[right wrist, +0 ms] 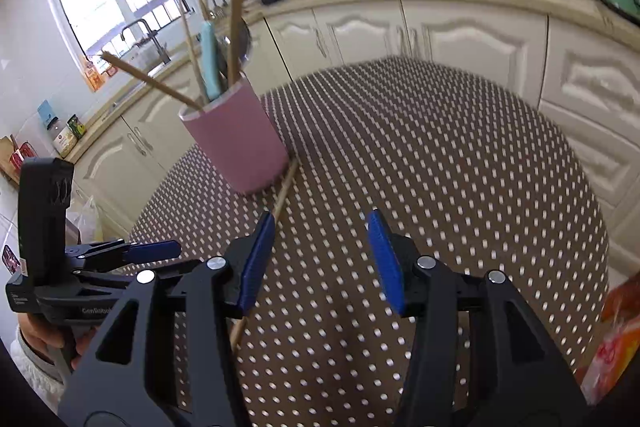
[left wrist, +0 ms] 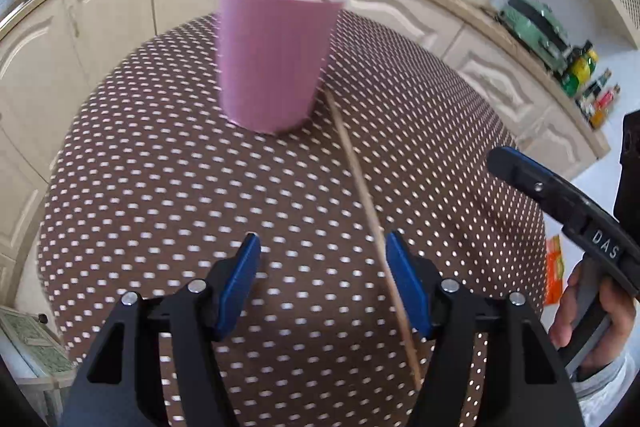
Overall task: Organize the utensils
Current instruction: 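Grasp the last wooden chopstick on the table with the left gripper, then lift the chopstick upright with the left gripper and lower it into the pink cup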
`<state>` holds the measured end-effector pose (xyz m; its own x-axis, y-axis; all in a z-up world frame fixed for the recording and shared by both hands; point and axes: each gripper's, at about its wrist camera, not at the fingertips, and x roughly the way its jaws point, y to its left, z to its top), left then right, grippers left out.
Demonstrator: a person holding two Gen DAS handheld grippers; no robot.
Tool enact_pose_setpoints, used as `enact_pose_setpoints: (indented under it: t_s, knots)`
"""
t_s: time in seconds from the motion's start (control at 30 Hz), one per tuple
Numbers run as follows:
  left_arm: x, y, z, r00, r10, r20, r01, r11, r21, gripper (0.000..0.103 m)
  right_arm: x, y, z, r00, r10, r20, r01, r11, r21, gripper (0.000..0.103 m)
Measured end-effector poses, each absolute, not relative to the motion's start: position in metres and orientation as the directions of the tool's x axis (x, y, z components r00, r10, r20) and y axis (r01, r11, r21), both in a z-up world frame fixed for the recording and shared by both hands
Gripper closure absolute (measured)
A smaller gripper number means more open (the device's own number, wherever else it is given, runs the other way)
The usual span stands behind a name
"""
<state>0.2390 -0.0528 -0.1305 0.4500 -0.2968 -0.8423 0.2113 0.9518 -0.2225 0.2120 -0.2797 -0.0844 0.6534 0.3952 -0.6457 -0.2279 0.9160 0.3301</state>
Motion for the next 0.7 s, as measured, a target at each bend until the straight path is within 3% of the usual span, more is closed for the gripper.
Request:
enact_pose_setpoints:
  t_s: [0.07, 0.13, 0.27, 0.43, 0.5, 0.7]
  knots:
    - [0.24, -0.065, -0.135, 0.439, -0.294, -0.849, 0.226, 0.951, -0.213, 0.041, 0.21, -0.283, -0.092, 0.639, 0.399, -0.657, -0.222, 0.914, 0.339, 0.053]
    - [0.244, -0.079, -0.14, 0.427, -0.285, -0.859, 0.234, 0.952, -0.199, 0.053, 0.208, -0.287, -0.1, 0.627, 0.401, -0.668, -0.219, 0.913, 0.343, 0.052]
    - [0.256, -0.097, -0.146, 0.422, -0.255, -0.87, 0.232, 0.958, -0.169, 0.062, 0.203, -0.297, -0.112, 0.616, 0.409, -0.674, -0.21, 0.909, 0.36, 0.051]
    - [0.275, -0.114, -0.15, 0.425, -0.16, -0.891, 0.213, 0.974, -0.073, 0.089, 0.198, -0.309, -0.119, 0.606, 0.416, -0.678, -0.198, 0.904, 0.378, 0.051]
    - [0.28, -0.119, -0.15, 0.425, -0.14, -0.894, 0.214, 0.975, -0.051, 0.094, 0.196, -0.314, -0.122, 0.602, 0.42, -0.679, -0.19, 0.902, 0.389, 0.05]
    - [0.261, -0.131, -0.148, 0.464, -0.182, -0.867, 0.263, 0.963, -0.061, 0.098, 0.191, -0.32, -0.122, 0.602, 0.431, -0.673, -0.187, 0.895, 0.406, 0.05]
